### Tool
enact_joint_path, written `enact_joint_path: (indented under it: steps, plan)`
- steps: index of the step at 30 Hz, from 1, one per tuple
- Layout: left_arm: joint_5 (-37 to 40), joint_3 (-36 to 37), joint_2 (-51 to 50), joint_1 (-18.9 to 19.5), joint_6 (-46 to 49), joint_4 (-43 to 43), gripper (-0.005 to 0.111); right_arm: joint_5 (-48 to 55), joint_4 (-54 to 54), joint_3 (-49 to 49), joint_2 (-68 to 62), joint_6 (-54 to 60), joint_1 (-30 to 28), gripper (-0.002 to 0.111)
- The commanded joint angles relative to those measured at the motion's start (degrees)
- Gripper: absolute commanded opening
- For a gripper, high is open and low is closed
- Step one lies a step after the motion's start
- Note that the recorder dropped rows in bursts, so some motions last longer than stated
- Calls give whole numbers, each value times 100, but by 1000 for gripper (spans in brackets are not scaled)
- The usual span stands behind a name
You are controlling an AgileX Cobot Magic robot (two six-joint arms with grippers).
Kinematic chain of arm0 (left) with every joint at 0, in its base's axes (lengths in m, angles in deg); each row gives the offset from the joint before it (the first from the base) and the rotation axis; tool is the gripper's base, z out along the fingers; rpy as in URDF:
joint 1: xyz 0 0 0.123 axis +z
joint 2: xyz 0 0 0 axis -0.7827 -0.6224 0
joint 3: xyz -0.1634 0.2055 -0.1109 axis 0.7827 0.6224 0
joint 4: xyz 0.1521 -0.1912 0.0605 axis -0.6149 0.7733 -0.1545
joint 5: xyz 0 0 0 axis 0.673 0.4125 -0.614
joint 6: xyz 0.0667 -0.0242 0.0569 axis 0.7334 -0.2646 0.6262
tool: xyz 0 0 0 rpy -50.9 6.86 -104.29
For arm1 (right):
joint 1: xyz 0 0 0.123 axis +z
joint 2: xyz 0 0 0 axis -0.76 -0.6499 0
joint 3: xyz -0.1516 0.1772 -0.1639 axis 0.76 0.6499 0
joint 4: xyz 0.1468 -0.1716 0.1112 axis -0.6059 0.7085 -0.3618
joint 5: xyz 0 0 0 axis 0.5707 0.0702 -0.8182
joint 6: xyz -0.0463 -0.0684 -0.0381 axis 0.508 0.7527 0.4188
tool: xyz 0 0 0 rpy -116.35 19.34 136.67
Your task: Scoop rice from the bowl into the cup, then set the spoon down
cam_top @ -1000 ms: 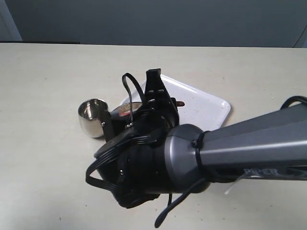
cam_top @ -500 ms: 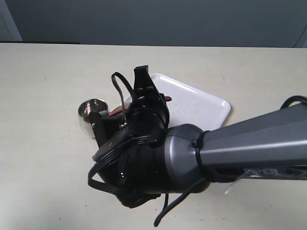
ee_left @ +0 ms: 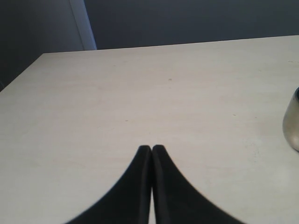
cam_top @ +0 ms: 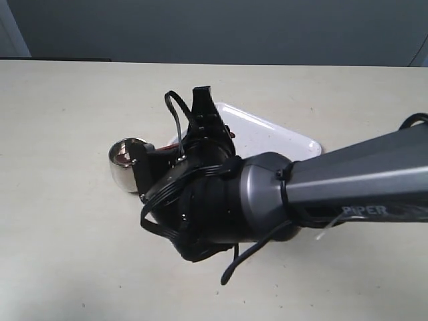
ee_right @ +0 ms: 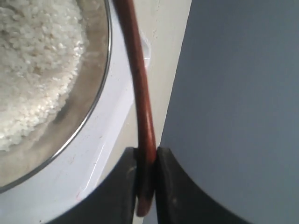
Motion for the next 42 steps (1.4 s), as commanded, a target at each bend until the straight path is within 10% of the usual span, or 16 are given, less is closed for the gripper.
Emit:
enact_joint_path:
  steps: [1, 42]
  plan:
    - [-70, -48, -6, -10, -36, 4, 1, -294, 58, -17, 64, -35, -43, -1]
    - [-58, -48, -6, -10, -36, 4, 1, -1254, -1413, -362, 64, 286, -595, -1]
